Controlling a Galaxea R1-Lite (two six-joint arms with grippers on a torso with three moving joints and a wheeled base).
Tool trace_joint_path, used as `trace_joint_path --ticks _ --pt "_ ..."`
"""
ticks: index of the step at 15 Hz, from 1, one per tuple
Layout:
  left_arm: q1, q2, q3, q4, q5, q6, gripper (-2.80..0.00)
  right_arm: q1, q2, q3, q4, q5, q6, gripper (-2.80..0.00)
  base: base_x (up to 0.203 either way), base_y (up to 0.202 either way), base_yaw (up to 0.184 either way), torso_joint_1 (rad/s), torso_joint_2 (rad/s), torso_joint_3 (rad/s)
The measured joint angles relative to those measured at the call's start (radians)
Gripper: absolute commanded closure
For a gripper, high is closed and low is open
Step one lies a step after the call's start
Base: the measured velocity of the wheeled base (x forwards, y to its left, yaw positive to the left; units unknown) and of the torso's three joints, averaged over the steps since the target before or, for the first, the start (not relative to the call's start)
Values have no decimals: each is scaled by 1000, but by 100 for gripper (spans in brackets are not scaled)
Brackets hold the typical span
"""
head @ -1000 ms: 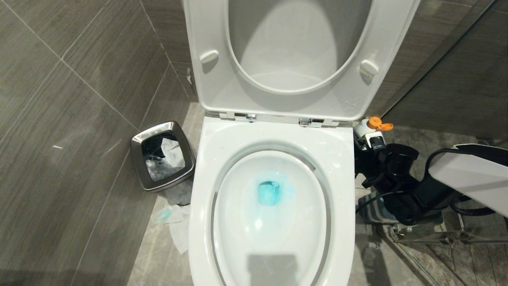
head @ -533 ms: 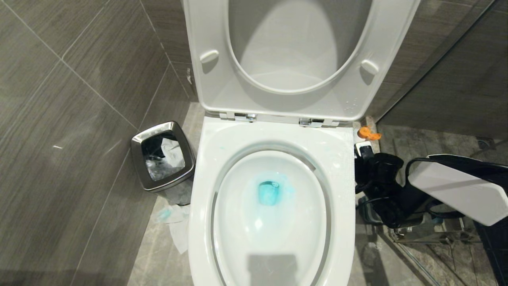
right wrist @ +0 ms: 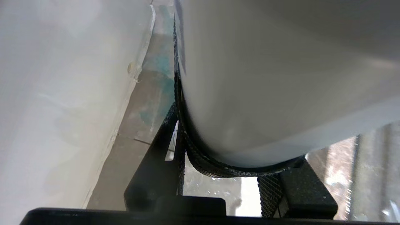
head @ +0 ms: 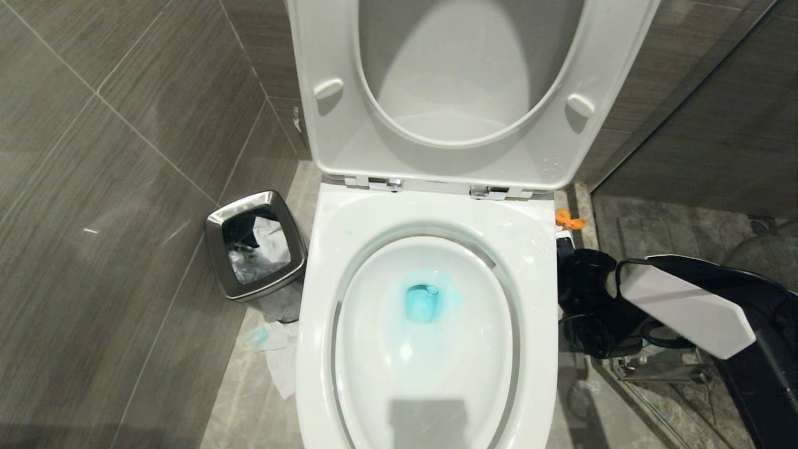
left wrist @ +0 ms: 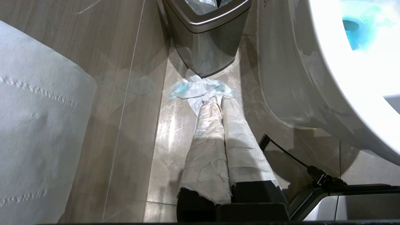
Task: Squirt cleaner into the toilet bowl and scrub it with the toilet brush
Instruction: Place the cleaning agent on the floor
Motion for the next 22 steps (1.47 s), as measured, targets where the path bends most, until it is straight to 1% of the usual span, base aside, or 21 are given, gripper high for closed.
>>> trace_joint_path --ticks 4,11,22 --pt "0 0 0 0 0 0 0 -3 50 -72 17 2 0 0 0 0 0 1 1 -7" --pt "0 0 0 0 0 1 0 -5 80 -113 27 3 0 0 0 0 0 4 4 -147" --pt "0 0 0 0 -1 0 0 -9 85 -192 60 -6 -12 0 0 0 0 1 0 -7"
